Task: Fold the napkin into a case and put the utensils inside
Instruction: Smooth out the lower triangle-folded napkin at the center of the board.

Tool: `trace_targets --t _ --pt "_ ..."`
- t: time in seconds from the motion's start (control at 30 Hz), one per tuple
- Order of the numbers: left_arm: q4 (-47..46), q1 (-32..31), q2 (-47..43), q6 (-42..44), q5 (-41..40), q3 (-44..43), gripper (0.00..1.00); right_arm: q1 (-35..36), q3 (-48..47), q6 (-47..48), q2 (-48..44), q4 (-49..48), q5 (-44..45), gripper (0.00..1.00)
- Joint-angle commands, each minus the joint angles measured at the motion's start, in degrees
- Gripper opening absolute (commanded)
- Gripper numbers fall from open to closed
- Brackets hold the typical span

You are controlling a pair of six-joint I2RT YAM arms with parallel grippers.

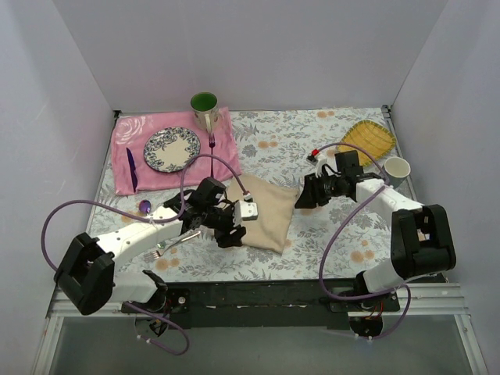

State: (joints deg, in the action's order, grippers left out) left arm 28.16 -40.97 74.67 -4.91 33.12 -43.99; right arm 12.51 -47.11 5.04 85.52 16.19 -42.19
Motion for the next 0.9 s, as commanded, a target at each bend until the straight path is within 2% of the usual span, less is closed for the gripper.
trace_targets --t 0.0,0.13,0.23,0.37,0.57,0.87 --pt "-4.1 0.3 0.0 -5.3 2.5 -3.2 0.56 0.0 -6.0 -4.6 3.0 -4.3 3.8 0.50" --pt "-9.2 0.3 4.3 -12.8 -2.4 -6.5 0.57 -0.1 -10.4 -9.2 9.0 -7.2 4.0 0.54" --pt "-11.8 0.3 7.1 -14.9 -4.0 -7.7 0.57 0.0 -12.2 -13.0 12.6 -8.1 1.4 0.54" --pt "-14.4 0.3 10.2 -19.1 -6.0 -8.9 0.56 0.0 -13.1 -13.6 14.9 -8.1 2.0 0.56" --pt "-17.7 0.3 11.9 -21.5 -6.1 -8.0 0.56 0.0 -13.0 -14.6 16.7 -7.7 5.1 0.59" --pt "-17.6 0.3 14.1 -19.6 -7.4 -7.1 0.55 0.1 -13.7 -15.4 17.6 -5.9 9.8 0.59"
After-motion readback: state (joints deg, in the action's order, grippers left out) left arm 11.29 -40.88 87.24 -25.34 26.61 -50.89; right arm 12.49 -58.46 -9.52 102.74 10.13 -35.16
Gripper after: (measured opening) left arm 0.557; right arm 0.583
